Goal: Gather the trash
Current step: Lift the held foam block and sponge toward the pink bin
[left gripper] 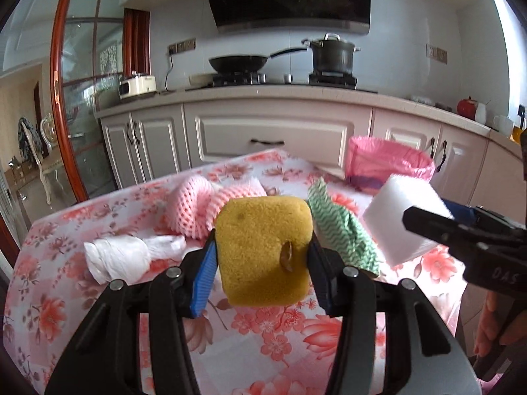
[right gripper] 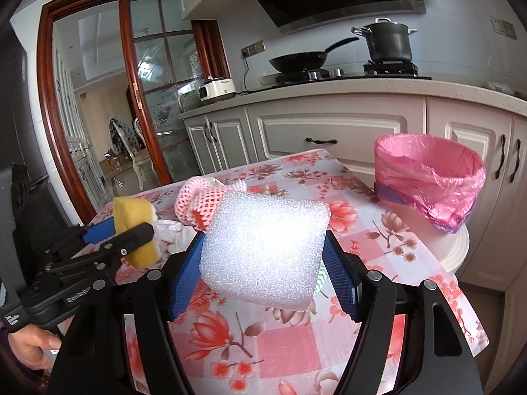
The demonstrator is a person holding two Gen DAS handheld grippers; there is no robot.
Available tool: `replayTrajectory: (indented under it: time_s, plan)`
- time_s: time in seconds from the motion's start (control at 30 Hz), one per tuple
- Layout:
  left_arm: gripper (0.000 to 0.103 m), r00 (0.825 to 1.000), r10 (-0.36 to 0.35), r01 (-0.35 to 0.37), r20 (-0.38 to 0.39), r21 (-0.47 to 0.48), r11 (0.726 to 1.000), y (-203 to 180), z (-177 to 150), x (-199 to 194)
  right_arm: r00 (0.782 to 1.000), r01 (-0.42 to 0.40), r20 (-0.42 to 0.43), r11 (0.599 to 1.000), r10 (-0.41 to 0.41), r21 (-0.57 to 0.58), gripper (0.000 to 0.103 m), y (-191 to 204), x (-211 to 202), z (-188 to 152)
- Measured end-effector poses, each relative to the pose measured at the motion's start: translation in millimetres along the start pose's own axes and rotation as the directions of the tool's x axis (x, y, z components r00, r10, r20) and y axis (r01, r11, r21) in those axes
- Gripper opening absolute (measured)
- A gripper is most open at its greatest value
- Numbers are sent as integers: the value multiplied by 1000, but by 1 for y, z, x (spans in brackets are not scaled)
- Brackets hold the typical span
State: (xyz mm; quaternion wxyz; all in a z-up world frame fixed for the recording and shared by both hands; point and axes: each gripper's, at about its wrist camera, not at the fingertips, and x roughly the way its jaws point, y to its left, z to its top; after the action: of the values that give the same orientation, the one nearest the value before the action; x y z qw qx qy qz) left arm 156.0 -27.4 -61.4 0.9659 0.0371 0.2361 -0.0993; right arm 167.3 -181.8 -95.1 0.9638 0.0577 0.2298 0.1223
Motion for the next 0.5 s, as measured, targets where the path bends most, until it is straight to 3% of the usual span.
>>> replayTrajectory:
  time_s: [0.5]
  plan:
    - [49, 998, -1, 1, 67, -8, 1000, -2, 10, -21, 997, 39, 64, 997, -35, -62, 66, 6, -19, 9]
